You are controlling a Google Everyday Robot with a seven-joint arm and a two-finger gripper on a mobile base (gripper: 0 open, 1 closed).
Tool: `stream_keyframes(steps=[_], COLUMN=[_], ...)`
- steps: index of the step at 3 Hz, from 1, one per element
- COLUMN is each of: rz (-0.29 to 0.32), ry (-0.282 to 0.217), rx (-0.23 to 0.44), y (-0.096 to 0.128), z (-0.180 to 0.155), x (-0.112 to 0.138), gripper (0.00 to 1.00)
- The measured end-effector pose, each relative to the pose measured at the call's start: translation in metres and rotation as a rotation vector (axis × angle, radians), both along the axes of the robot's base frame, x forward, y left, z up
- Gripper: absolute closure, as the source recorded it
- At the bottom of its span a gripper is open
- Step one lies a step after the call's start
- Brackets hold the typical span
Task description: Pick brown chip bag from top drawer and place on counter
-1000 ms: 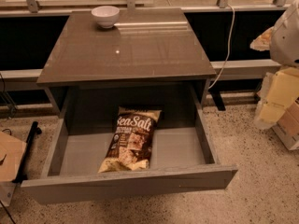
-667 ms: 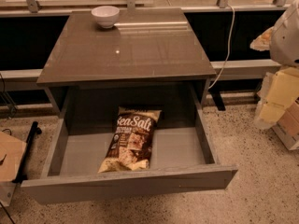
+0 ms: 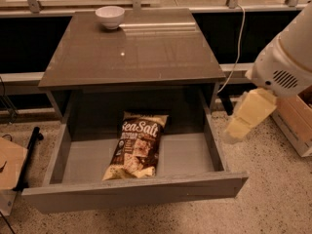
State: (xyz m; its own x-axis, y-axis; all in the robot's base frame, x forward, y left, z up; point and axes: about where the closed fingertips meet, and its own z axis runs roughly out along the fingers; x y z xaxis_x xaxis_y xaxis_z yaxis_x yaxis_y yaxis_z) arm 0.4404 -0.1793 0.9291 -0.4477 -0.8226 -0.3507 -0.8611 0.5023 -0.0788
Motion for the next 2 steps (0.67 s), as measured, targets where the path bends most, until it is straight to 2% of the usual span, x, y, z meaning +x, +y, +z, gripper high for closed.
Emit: stream_keyframes(steps=[1, 2], rz=[-0.076, -0.113], ry=[0.025, 0.040], rx=[0.037, 0.084], y=[0.0056, 0.0144], z=[-0.0005, -0.0081], x=[-0.0021, 0.0027], gripper=[0.00, 0.00])
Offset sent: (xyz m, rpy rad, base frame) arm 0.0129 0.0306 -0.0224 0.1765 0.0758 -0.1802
